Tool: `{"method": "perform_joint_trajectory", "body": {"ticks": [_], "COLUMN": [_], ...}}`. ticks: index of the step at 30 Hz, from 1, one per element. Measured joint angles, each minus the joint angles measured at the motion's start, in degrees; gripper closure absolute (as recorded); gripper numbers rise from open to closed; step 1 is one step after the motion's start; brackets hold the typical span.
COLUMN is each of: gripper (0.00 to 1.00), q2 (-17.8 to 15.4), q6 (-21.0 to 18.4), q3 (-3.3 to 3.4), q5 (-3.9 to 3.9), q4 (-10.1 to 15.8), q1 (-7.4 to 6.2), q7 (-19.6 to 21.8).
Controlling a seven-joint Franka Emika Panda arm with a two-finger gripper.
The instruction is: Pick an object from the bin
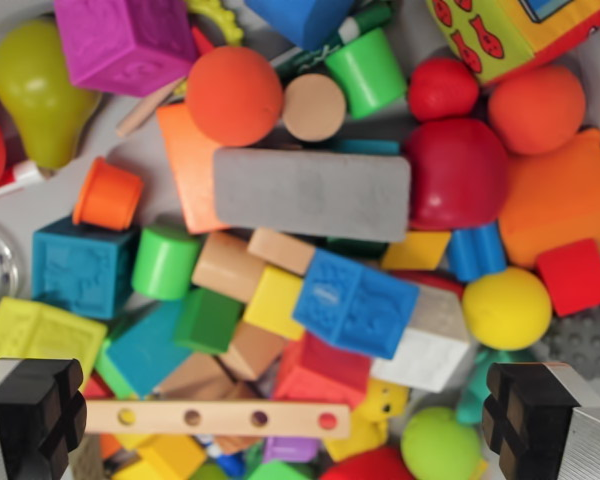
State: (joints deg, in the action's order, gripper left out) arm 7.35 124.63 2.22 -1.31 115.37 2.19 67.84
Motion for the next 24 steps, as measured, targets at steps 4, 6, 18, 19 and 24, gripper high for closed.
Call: {"method": "perform_joint_trajectory", "body": {"ticks": [4,6,18,19,24], "gripper": [0.0,0.0,0.0,0.0,0.0], "q2": [0.45,0.73,2.51,2.72,3.57], "q6": [0.7,1.18,3.82,4.11,5.22], "q3": [0.28,0.47,1.59,1.72,2.22], "q5": [0.09,0.15,0.7,0.76,1.06], "q4": [0.42,0.66,2.04,2.17,2.75], "q1": [0.03,0.05,0.07,0.07,0.07], "q7": [2.33,3.79,11.99,12.88,16.26]}}
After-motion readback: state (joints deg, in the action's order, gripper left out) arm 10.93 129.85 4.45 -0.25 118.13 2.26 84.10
